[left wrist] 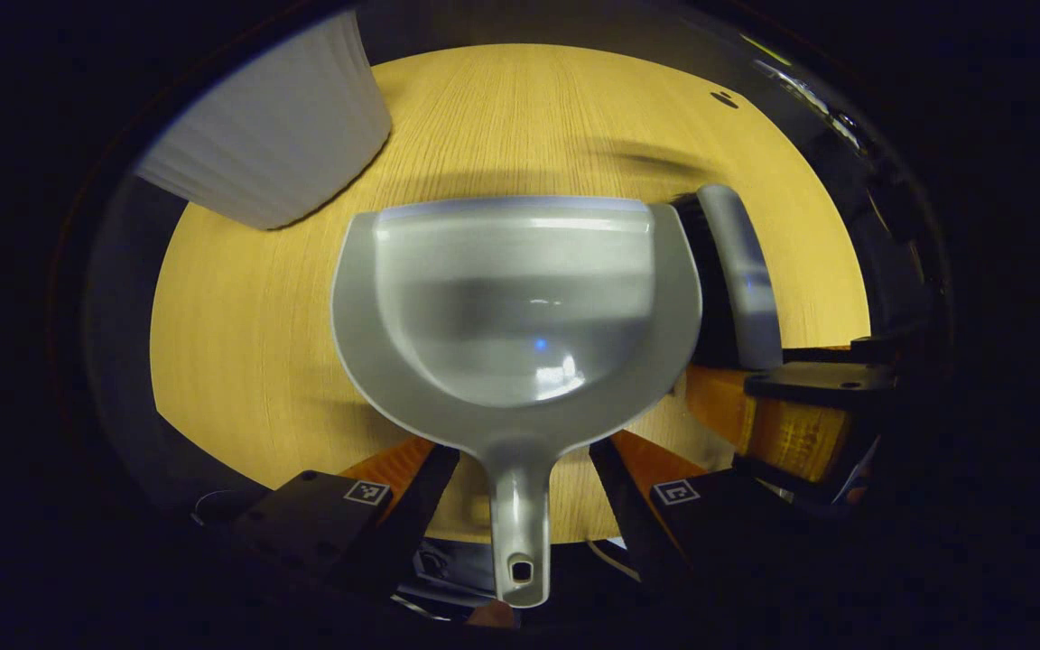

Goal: Pick up the small broom and dustpan from the desktop, sweep the trash into the dustpan with the broom, and then empty the trash into the garbage bin.

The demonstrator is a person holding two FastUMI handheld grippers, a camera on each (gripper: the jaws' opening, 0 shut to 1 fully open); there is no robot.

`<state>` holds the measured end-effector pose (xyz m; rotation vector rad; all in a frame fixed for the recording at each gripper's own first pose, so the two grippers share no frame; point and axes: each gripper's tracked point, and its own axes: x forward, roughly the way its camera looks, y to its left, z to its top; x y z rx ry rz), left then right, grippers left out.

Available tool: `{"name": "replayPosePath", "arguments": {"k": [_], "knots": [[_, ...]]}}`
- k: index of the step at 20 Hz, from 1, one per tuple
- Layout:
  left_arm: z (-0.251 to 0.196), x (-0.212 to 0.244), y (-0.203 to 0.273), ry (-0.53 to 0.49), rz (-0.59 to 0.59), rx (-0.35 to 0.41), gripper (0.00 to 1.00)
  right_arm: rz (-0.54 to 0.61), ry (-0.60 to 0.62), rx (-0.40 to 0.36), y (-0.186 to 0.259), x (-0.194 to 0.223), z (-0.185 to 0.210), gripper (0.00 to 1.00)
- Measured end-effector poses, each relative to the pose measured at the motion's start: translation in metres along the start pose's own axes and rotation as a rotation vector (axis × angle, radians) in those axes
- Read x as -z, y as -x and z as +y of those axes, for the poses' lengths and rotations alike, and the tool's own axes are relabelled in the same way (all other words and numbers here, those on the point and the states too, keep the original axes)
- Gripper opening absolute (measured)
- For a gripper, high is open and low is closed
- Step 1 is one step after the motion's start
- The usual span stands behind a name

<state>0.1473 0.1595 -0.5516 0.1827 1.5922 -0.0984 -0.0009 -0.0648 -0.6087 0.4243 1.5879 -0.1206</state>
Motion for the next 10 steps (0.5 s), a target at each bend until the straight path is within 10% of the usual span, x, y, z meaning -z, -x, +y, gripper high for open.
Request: {"name": "replayPosePath", "arguments": {"k": [10], "knots": [[-0.007,-0.016,0.081,0.014,-0.343,0.046,0.88,-0.316,0.086,-0.064,0.101,-0.026,0.006,0.98]]}}
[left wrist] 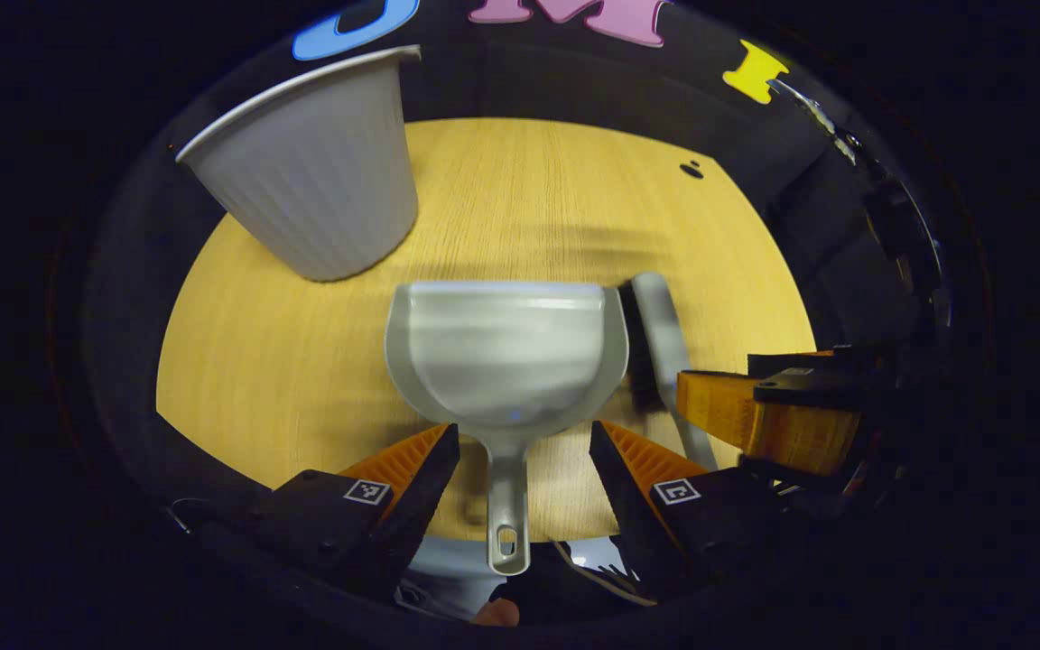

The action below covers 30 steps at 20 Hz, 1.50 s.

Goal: Pick up the small broom and dustpan from the desktop, sweep the trash into the dustpan with the broom, and then empty the trash into the garbage bin.

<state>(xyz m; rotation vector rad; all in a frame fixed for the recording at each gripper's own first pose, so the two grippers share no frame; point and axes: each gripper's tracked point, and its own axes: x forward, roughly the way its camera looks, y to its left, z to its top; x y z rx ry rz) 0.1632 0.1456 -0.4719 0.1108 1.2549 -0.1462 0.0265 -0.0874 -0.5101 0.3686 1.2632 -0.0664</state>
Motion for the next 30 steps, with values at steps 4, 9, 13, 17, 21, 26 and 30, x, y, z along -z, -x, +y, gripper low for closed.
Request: {"name": "replayPosePath", "arguments": {"k": [4,9,13,17,21,26,30], "knots": [[-0.003,-0.057,0.064,-0.044,-0.280,-0.003,0.88,-0.254,0.097,-0.016,0.067,-0.047,0.006,0.99],[0.007,-0.110,0.143,-0.001,-0.642,-0.041,0.88,-0.648,0.141,-0.008,0.166,-0.113,0.010,0.98],[0.009,-0.104,0.145,-0.006,-0.889,-0.131,0.87,-0.995,0.160,0.037,0.265,-0.163,0.011,0.98],[0.006,-0.112,0.163,-0.069,-1.098,-0.174,0.86,-1.177,0.168,0.061,0.321,-0.177,0.008,0.97],[0.003,-0.108,0.172,-0.077,-1.173,-0.126,0.85,-1.254,0.135,0.048,0.342,-0.174,0.004,0.97],[-0.002,-0.110,0.182,0.008,-1.187,-0.031,0.83,-1.276,0.154,0.053,0.346,-0.176,0.005,0.98],[-0.002,-0.112,0.177,0.032,-1.188,-0.011,0.85,-1.350,0.173,0.060,0.360,-0.178,0.010,0.97]]}}
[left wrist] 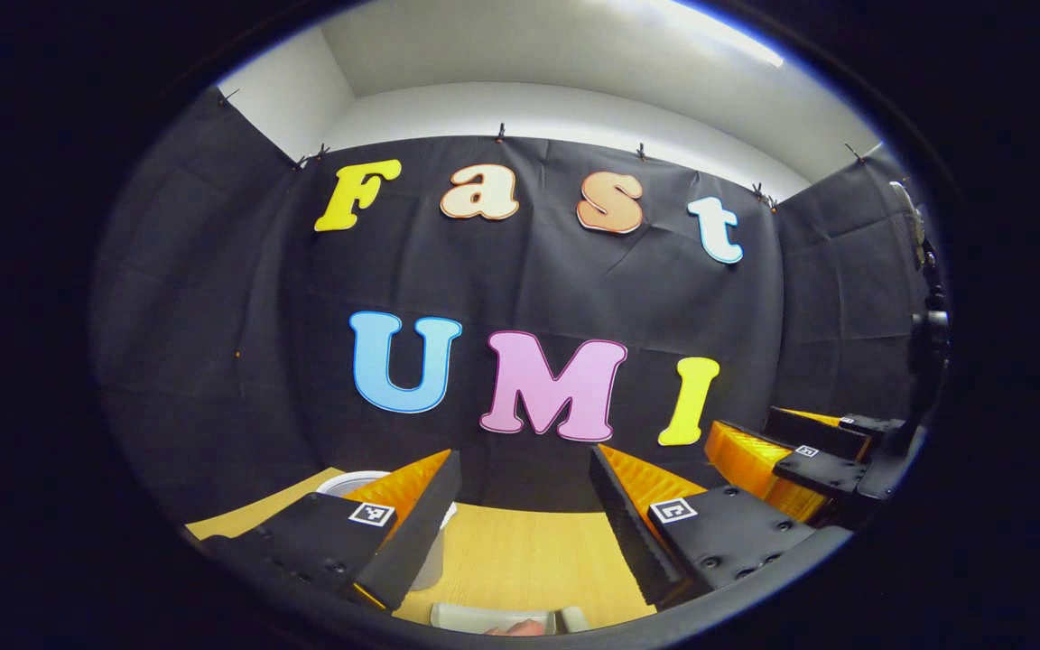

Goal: Pick up the small broom and dustpan from the desktop, sweep the trash into the dustpan with the broom, and then empty the trash into the garbage bin.

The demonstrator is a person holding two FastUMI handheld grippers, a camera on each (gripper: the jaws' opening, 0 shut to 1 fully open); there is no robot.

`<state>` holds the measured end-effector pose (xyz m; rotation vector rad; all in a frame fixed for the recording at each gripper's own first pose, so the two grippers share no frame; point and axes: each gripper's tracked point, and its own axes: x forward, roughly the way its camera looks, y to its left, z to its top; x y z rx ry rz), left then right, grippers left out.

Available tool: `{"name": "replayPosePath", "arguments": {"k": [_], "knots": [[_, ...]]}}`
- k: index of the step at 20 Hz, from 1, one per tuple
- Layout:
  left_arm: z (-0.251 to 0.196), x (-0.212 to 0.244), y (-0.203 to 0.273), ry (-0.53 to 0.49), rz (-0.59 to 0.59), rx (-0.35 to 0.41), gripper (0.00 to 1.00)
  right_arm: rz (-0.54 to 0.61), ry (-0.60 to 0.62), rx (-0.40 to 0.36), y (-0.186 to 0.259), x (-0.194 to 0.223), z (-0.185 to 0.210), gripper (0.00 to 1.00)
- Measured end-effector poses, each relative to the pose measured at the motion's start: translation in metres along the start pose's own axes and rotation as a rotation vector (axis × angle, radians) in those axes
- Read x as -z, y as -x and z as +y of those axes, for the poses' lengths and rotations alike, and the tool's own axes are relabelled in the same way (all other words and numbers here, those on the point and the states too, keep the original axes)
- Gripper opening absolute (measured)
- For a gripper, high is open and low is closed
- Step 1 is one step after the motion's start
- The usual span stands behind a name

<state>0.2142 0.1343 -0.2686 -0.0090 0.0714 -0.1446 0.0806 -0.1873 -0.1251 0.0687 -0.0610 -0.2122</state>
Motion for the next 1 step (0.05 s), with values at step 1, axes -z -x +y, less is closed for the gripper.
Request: {"name": "replayPosePath", "arguments": {"k": [1], "knots": [[0.0001,-0.0004,-0.0003,0.000,0.001,-0.003,0.85,-0.005,0.017,-0.006,-0.0021,-0.0003,0.0014,0.92]]}}
